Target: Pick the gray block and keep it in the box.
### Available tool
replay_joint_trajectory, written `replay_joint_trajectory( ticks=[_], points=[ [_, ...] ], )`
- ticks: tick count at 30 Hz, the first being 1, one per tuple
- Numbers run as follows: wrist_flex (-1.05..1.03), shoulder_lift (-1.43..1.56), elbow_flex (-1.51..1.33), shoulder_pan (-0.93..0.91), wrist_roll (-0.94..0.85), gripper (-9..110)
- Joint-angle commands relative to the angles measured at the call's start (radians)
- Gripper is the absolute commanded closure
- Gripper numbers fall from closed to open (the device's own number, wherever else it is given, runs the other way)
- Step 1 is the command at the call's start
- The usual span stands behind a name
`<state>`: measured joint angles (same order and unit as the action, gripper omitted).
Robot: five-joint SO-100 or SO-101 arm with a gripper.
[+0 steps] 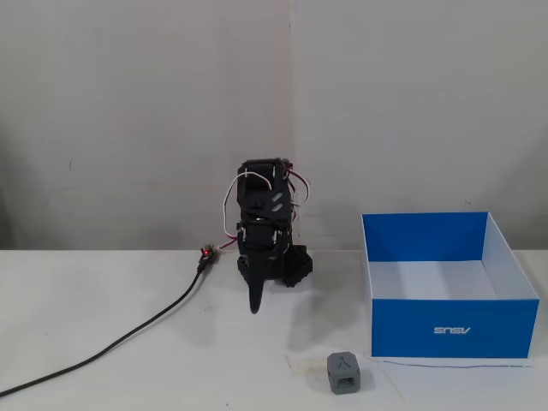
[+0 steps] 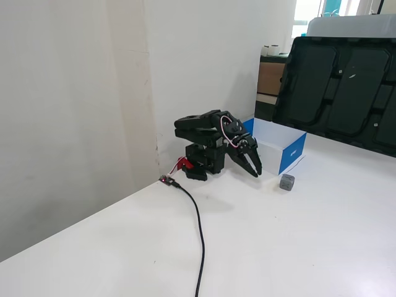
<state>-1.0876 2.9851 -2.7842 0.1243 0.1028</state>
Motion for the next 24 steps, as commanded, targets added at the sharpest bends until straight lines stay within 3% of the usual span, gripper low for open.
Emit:
replay_joint_trajectory(
  ticks=[1, 16, 24],
  points=[
    [0.028, -0.129, 0.143, 0.029, 0.04, 101],
    [0.069, -0.606, 0.394, 0.173, 0.189, 101],
    [0.043, -0.646, 0.463, 0.245, 0.27, 98]
  ],
)
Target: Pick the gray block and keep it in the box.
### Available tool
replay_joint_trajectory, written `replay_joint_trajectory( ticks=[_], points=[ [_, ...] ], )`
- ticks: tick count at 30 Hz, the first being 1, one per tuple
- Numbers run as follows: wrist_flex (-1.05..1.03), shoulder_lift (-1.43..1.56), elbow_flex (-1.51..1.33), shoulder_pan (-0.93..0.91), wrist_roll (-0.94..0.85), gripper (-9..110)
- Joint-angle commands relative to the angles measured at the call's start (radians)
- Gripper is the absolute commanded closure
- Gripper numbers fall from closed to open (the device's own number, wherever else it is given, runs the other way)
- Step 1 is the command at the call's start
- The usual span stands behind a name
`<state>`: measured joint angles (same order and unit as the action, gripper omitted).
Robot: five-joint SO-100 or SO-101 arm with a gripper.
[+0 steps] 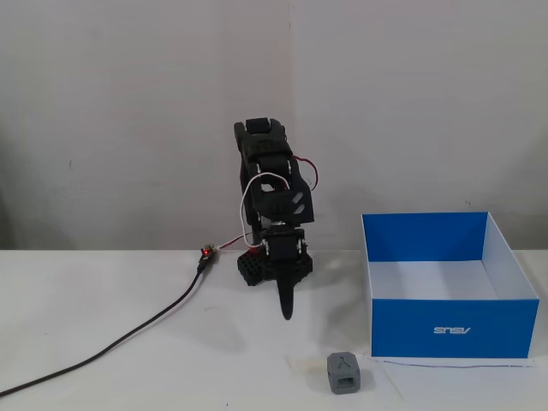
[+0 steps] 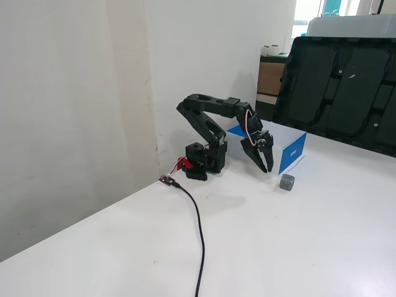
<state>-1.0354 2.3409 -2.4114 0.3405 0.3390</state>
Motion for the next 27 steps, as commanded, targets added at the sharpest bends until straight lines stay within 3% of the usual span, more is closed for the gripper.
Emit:
replay_joint_trajectory(
  ticks=[1, 7, 27],
  points=[
    [-0.011, -0.002, 0.092, 0.035, 0.048, 96],
    [-0.012, -0.034, 0.117, 0.08, 0.101, 88],
    [-0.089, -0.485, 0.425, 0.15, 0.15, 82]
  ],
)
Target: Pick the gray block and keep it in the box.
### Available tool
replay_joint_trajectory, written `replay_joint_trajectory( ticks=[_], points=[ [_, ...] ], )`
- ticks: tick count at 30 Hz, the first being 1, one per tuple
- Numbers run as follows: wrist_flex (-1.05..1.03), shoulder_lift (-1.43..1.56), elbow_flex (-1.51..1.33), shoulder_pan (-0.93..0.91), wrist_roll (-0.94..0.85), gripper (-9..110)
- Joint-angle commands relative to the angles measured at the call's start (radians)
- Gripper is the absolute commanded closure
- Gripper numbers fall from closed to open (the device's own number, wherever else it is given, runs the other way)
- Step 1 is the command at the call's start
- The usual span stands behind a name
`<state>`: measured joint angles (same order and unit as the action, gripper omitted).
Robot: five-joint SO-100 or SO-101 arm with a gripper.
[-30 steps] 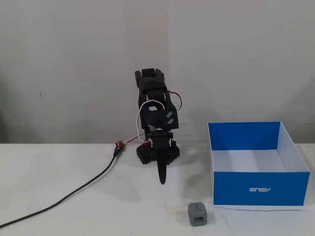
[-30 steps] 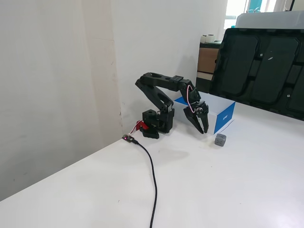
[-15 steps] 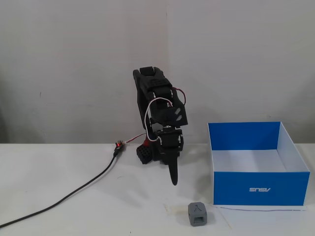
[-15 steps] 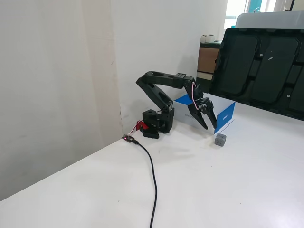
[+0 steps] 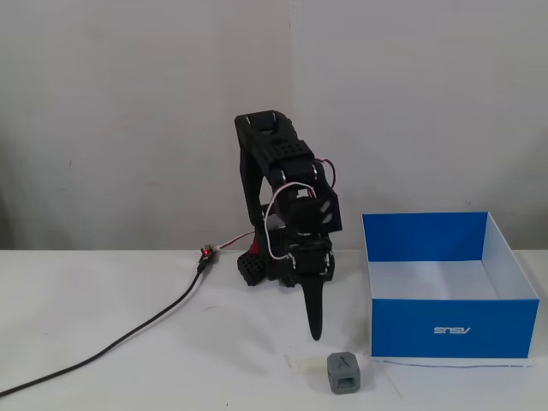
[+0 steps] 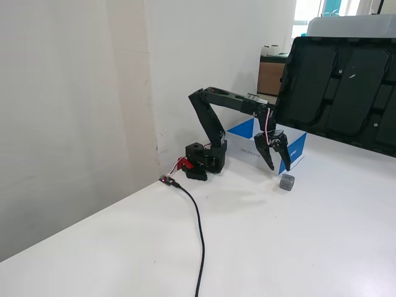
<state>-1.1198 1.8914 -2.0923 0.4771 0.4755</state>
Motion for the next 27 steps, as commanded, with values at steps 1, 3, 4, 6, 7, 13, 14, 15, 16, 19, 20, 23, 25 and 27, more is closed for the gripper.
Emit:
replay_joint_trajectory(
  ticks=[1, 3, 4, 6, 7, 13, 14, 15, 16, 19, 20, 23, 25, 27],
  points=[
    [-0.005, -0.052, 0.115, 0.02, 0.017, 82],
    [-0.002, -0.087, 0.132, 0.028, 0.025, 81],
    [0.0, -0.106, 0.141, 0.034, 0.028, 81],
    [0.005, -0.144, 0.16, 0.044, 0.034, 81],
    [0.009, -0.161, 0.169, 0.048, 0.038, 81],
    [0.034, -0.261, 0.202, 0.077, 0.06, 79],
    [0.038, -0.273, 0.207, 0.08, 0.064, 79],
    [0.044, -0.284, 0.21, 0.083, 0.066, 79],
    [0.048, -0.296, 0.215, 0.087, 0.067, 79],
    [0.055, -0.325, 0.233, 0.097, 0.075, 77],
    [0.057, -0.334, 0.239, 0.1, 0.077, 77],
    [0.061, -0.359, 0.258, 0.107, 0.08, 77],
    [0.061, -0.376, 0.273, 0.11, 0.081, 77],
    [0.063, -0.393, 0.285, 0.11, 0.084, 77]
  ],
)
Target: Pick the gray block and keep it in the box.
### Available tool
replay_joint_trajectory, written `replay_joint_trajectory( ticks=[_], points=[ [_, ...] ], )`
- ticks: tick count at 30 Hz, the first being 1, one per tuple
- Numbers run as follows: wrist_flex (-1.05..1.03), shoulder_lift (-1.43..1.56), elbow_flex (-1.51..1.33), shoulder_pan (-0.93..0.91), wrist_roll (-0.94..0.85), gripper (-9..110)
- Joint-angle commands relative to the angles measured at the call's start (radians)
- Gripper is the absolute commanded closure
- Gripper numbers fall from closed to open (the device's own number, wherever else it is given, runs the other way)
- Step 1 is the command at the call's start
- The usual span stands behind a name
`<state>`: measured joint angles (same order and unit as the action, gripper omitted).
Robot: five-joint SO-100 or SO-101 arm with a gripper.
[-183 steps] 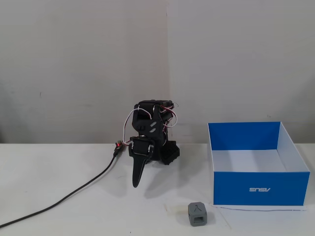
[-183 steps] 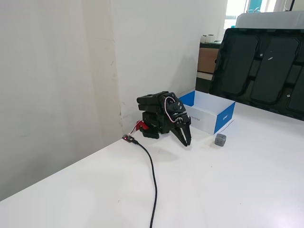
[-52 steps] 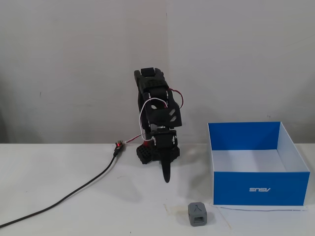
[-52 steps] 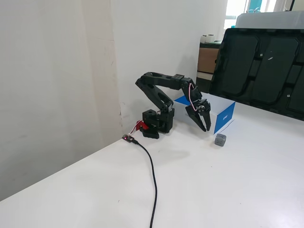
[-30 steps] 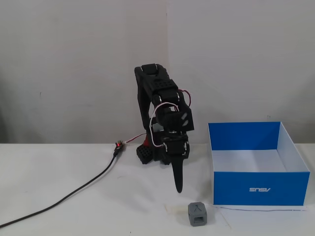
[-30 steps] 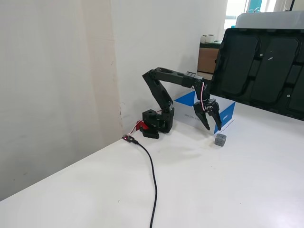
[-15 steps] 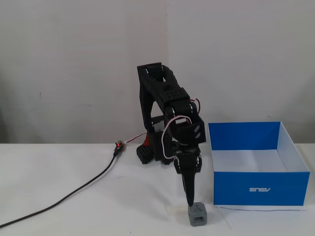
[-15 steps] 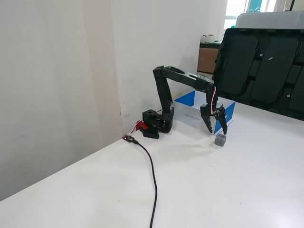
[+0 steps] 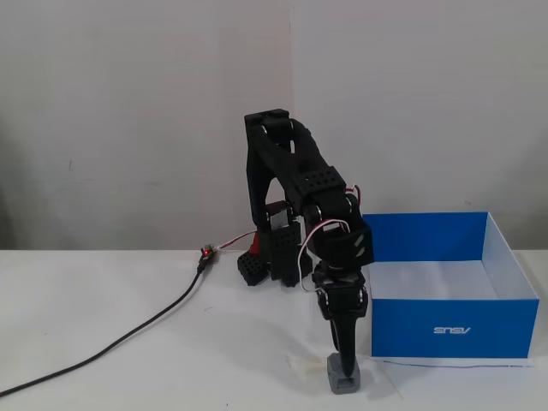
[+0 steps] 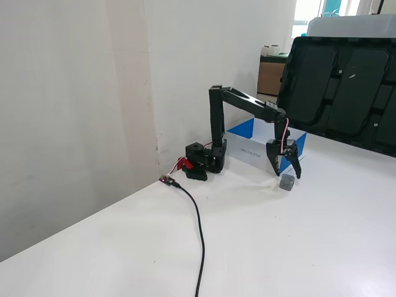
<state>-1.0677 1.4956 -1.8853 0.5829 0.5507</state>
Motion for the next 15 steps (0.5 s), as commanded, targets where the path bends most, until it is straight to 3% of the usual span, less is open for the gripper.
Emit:
replay_joint_trajectory(
  ticks=[1, 15],
  points=[
    [0.012, -0.005, 0.084, 0.005, 0.009, 77],
    [0.031, -0.087, 0.126, 0.006, 0.015, 84]
  ],
)
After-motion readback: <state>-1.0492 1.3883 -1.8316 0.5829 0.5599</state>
